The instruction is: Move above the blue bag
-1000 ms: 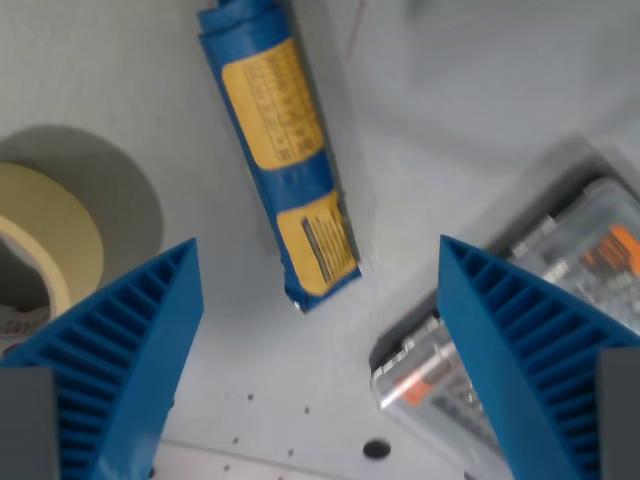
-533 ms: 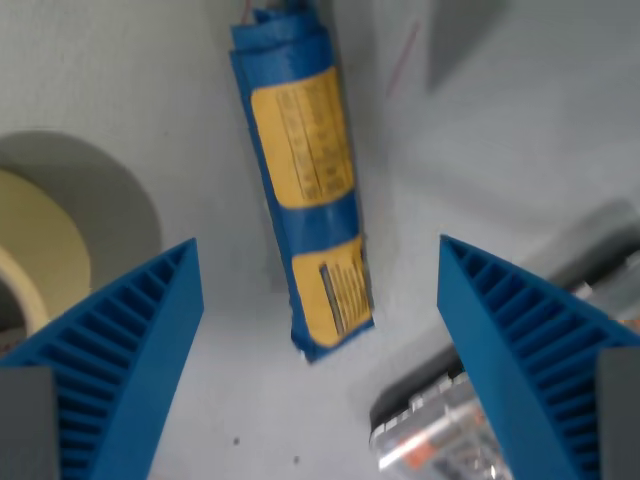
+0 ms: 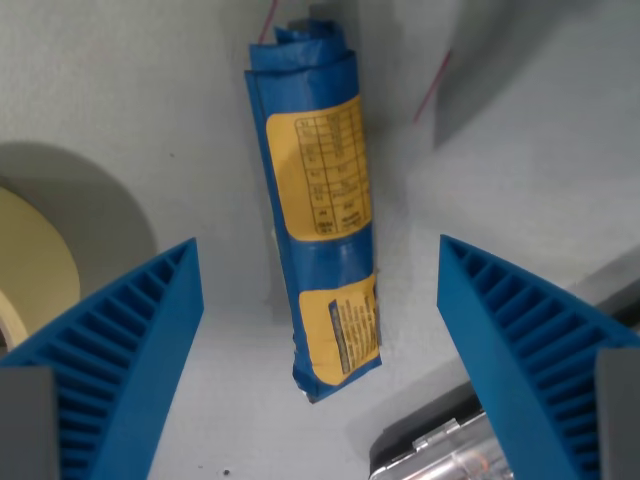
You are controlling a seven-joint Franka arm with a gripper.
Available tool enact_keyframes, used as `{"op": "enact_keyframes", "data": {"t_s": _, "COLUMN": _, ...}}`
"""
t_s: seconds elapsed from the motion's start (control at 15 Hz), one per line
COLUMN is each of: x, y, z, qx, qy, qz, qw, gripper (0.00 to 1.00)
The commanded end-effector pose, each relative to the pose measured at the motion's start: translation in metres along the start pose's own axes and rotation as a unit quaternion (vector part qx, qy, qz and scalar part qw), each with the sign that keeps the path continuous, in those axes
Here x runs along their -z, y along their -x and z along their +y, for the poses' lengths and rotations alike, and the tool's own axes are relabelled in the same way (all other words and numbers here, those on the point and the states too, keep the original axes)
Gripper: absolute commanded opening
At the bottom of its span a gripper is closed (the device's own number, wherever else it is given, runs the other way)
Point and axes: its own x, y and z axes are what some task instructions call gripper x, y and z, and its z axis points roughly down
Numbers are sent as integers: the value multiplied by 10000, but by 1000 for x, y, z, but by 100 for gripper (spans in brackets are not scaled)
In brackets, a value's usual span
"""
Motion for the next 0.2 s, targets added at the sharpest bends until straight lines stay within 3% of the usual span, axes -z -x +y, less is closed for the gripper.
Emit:
{"op": "enact_keyframes", "data": {"t_s": 0.07, "x": -4, "y": 3, "z": -4, "qx": 201, "qy": 432, "qz": 331, "qw": 9983, "gripper": 100}}
{"op": "enact_keyframes", "data": {"t_s": 0.2, "x": -4, "y": 3, "z": -4, "qx": 182, "qy": 430, "qz": 331, "qw": 9984, "gripper": 100}}
